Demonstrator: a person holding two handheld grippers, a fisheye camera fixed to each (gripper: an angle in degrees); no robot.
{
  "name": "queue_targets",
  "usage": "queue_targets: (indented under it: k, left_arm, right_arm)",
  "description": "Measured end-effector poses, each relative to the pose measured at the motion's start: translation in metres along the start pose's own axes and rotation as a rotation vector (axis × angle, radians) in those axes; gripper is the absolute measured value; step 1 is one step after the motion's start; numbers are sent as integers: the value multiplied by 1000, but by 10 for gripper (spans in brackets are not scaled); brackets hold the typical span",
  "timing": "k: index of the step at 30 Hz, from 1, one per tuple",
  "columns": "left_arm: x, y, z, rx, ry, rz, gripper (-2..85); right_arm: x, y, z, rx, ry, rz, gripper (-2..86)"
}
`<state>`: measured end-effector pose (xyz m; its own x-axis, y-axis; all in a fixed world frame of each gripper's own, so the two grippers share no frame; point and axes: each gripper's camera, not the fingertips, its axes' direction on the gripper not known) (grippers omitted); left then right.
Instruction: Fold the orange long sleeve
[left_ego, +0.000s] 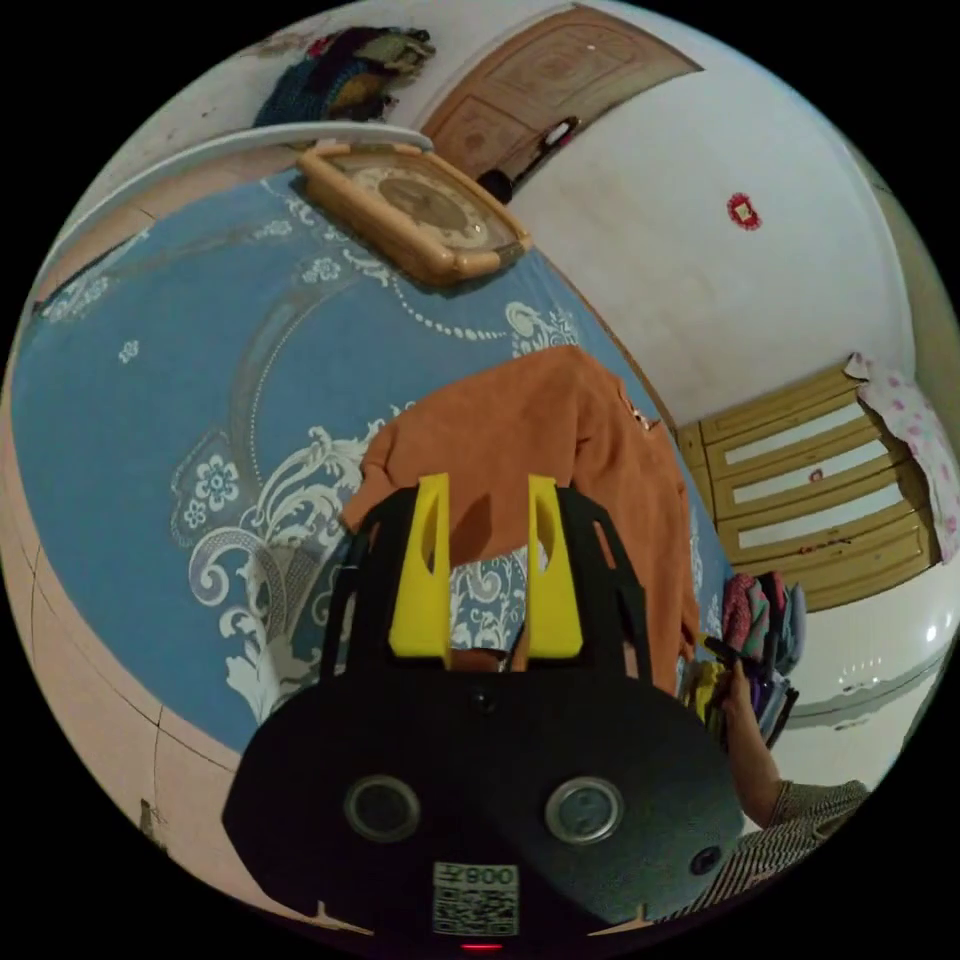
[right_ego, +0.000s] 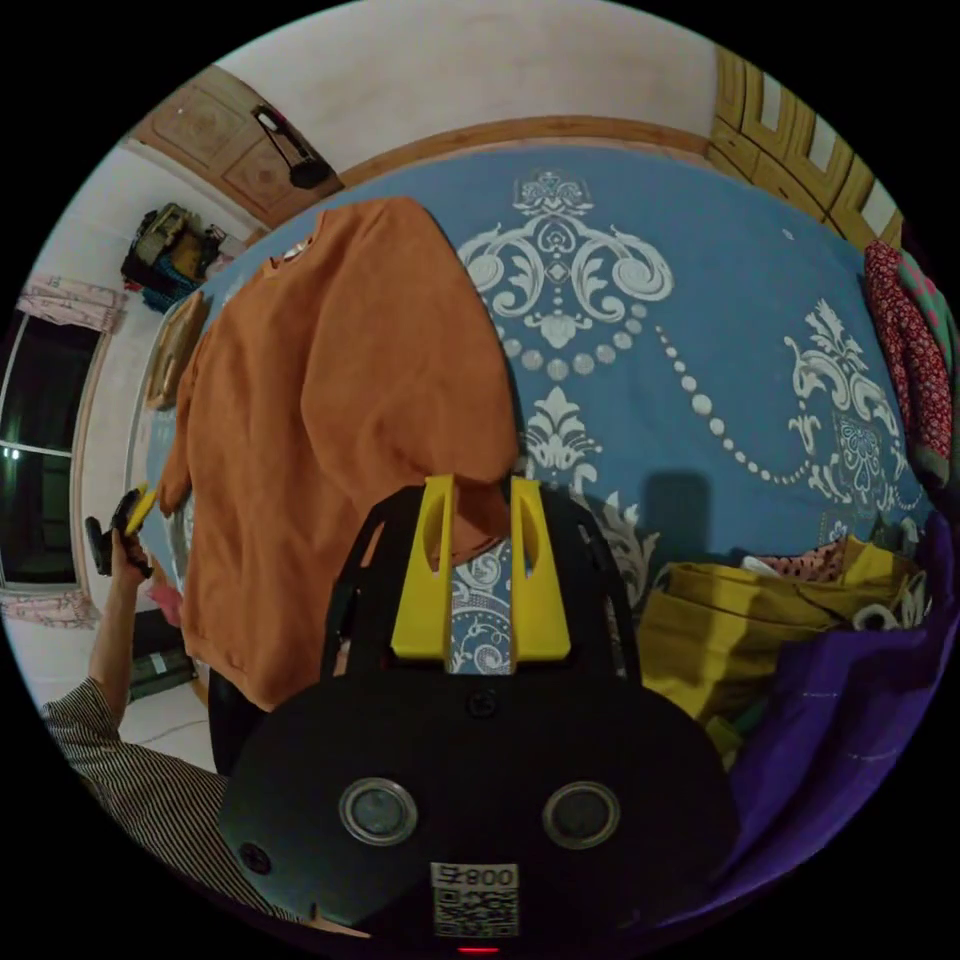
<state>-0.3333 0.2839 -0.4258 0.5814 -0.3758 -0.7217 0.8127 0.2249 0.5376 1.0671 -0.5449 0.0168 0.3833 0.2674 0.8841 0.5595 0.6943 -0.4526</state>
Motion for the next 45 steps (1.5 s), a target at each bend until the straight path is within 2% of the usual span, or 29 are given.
queue_targets:
  k: [4,5,7,12,14,18,23,25,28,33,36,40,42,45]
  left_arm:
    - [-28,-44,-2,81,-176,1,118]
    - [-36,-51,3,57,-200,-8,114]
    - [-70,-76,37,-132,-187,-57,91]
    - [-97,-128,35,-157,-228,8,47]
    - [-105,-151,17,-118,-218,34,42]
    - [-126,-213,-51,44,-264,116,44]
    - [-176,-255,-95,160,-268,65,72]
    - [-212,-250,-98,152,-200,19,83]
    - [-254,-221,-89,71,-64,16,91]
    - [-311,-132,-71,-186,77,23,99]
    - [-340,-77,-70,-314,131,-15,108]
    - [-370,-34,-72,-379,200,-61,121]
    - [-379,-29,-75,-374,250,-72,122]
    - [-385,-22,-75,-415,318,-47,122]
  right_arm:
    - [14,-37,23,-26,18,2,90]
    - [17,-48,30,-38,19,3,88]
    - [24,-63,40,-41,28,15,85]
    - [46,-104,47,-119,60,-24,61]
    - [51,-119,37,-155,121,-82,57]
    - [72,-154,-34,-43,417,-173,61]
    - [135,-187,-94,85,402,12,66]
    - [155,-187,-91,98,409,86,56]
    - [175,-169,-68,88,418,116,47]
    - [166,-78,-12,27,45,-113,56]
    - [161,-7,24,-85,-18,-177,59]
    - [179,70,60,-183,-53,-114,72]
    - [200,112,76,-222,-161,-21,79]
    - [221,153,83,-178,-201,63,81]
